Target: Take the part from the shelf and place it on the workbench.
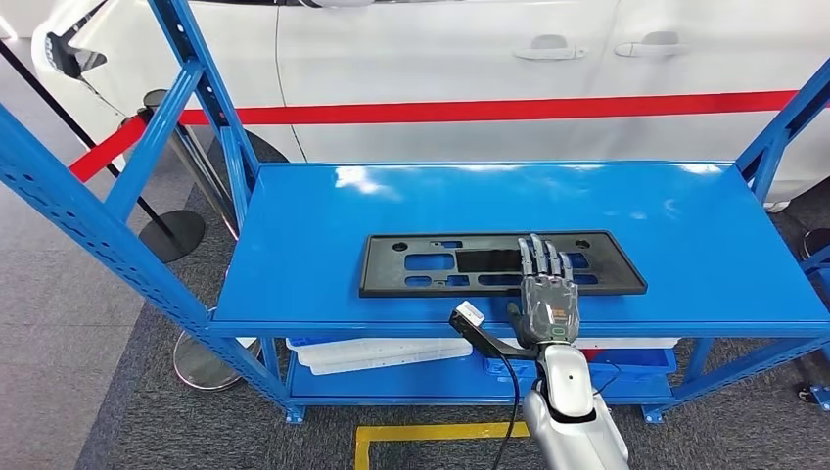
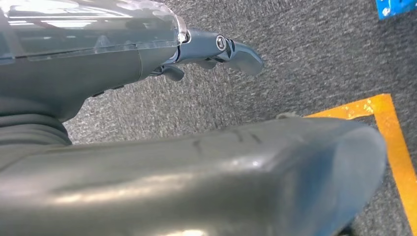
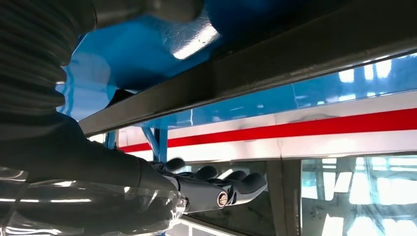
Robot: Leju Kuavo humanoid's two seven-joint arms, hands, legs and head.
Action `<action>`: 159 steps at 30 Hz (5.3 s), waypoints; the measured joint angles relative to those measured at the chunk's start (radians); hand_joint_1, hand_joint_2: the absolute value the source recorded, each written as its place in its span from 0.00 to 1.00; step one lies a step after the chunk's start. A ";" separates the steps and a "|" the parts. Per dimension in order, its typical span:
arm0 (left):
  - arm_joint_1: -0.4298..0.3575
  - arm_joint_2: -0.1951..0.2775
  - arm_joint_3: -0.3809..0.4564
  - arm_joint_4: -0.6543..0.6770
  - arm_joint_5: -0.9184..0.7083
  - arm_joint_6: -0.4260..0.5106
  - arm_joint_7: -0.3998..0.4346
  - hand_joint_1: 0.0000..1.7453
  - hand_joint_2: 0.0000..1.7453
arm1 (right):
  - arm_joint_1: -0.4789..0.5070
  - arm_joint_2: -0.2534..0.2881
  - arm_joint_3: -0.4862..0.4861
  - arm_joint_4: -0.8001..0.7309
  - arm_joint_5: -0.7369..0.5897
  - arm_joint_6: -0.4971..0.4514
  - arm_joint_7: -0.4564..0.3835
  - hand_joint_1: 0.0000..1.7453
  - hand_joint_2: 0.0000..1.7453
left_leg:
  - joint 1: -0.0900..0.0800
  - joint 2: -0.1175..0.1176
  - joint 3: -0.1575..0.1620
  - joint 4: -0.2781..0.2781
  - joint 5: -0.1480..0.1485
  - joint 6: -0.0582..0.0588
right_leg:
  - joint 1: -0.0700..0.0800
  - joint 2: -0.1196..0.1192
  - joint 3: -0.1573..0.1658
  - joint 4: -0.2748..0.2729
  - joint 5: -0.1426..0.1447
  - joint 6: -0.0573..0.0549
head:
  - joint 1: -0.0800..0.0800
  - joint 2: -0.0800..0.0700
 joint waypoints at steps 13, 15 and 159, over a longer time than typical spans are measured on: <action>-0.007 -0.009 0.009 0.000 0.004 0.026 0.007 0.00 0.00 | -0.221 0.000 0.118 0.299 0.003 0.022 0.073 1.00 1.00 | 0.001 0.000 0.068 -0.169 0.061 0.041 | -0.012 0.000 -0.142 0.294 -0.122 0.062 | 0.000 0.000; -0.006 -0.014 0.013 0.000 0.010 0.037 0.012 0.00 0.00 | -0.260 0.007 0.133 0.358 0.001 0.005 0.047 1.00 1.00 | 0.001 0.000 0.074 -0.169 0.058 0.037 | -0.015 -0.001 -0.091 0.183 -0.051 0.060 | 0.000 0.000; -0.005 -0.076 0.430 0.001 0.194 0.398 0.016 0.00 0.00 | 0.554 0.013 -0.079 -0.771 -1.745 0.782 -0.760 1.00 1.00 | -0.006 -0.045 0.175 -0.184 -0.020 0.032 | -0.001 0.114 -0.047 0.017 0.037 0.036 | -0.007 0.000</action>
